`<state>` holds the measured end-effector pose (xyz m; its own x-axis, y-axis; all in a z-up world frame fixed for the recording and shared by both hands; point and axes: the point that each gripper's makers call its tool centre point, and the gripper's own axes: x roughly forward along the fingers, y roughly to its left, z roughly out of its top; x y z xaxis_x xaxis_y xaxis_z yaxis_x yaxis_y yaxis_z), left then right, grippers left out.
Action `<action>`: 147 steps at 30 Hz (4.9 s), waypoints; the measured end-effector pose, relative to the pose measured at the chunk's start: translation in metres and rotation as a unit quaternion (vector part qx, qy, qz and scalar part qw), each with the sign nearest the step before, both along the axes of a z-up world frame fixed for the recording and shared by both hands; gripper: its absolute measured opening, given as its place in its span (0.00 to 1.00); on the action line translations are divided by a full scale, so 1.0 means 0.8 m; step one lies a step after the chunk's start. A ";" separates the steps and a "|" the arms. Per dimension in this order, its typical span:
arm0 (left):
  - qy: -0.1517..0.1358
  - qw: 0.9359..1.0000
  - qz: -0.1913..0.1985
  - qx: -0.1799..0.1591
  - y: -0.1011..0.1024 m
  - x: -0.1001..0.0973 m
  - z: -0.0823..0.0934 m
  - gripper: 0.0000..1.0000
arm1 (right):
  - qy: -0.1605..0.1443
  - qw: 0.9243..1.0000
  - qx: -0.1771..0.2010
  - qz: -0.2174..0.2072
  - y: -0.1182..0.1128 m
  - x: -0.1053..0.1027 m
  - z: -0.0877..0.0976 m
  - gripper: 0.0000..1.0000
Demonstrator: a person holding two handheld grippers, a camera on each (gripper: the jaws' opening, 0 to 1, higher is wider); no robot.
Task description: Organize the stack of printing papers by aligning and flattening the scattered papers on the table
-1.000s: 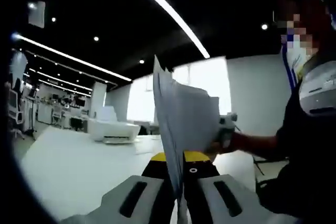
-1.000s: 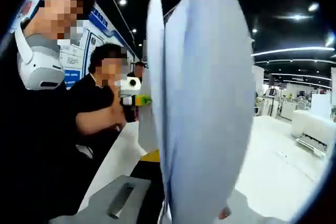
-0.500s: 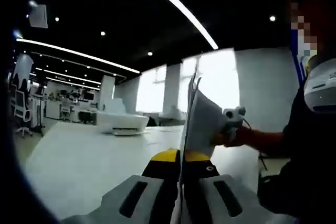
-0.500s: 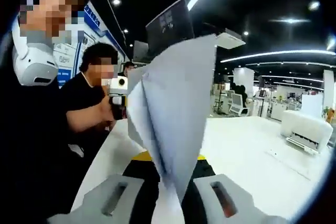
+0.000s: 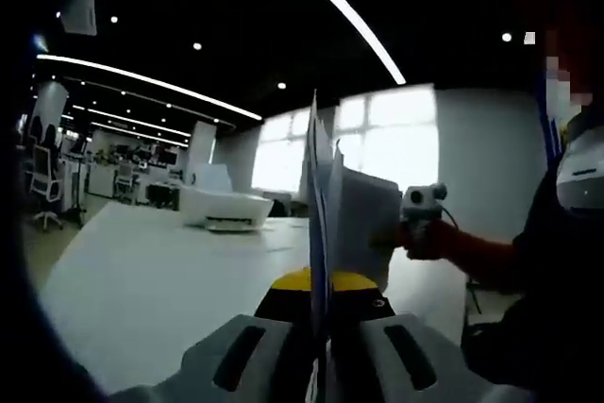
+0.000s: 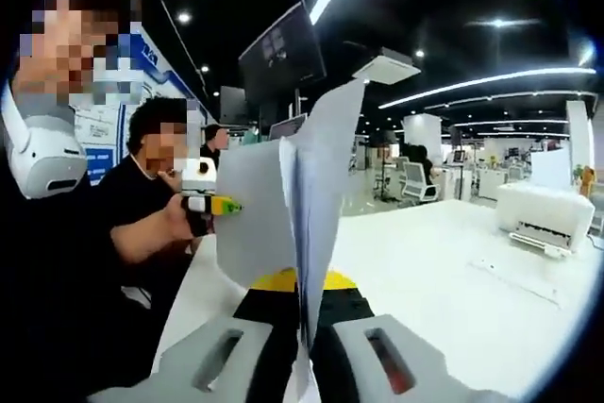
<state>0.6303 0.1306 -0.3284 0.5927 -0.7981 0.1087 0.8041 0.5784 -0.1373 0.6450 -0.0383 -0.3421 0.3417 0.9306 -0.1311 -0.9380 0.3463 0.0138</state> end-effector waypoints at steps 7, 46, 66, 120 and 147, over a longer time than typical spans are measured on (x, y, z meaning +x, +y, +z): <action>-0.013 0.999 0.031 -0.027 0.012 0.018 -0.006 0.32 | 0.009 1.000 -0.027 -0.006 0.004 0.007 -0.011 0.20; -0.050 0.998 -0.020 -0.012 -0.008 0.007 0.009 0.08 | -0.007 0.999 -0.006 0.052 0.000 -0.017 0.023 0.00; -0.050 0.997 -0.053 -0.018 -0.010 0.012 -0.014 0.06 | 0.007 0.999 -0.019 0.044 -0.005 -0.011 0.008 0.00; -0.123 0.979 -0.093 0.130 -0.068 -0.045 0.036 0.05 | -0.051 0.848 -0.472 0.236 0.051 -0.036 0.031 0.23; -0.136 0.985 -0.087 0.057 -0.058 -0.041 0.046 0.28 | -0.067 0.856 -0.448 0.251 0.043 -0.051 0.020 0.00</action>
<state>0.5973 0.0845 -0.2916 0.4064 -0.9017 0.1476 0.8908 0.4270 0.1556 0.6042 -0.0037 -0.3265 -0.0036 0.5112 -0.8595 -0.9440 -0.2853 -0.1658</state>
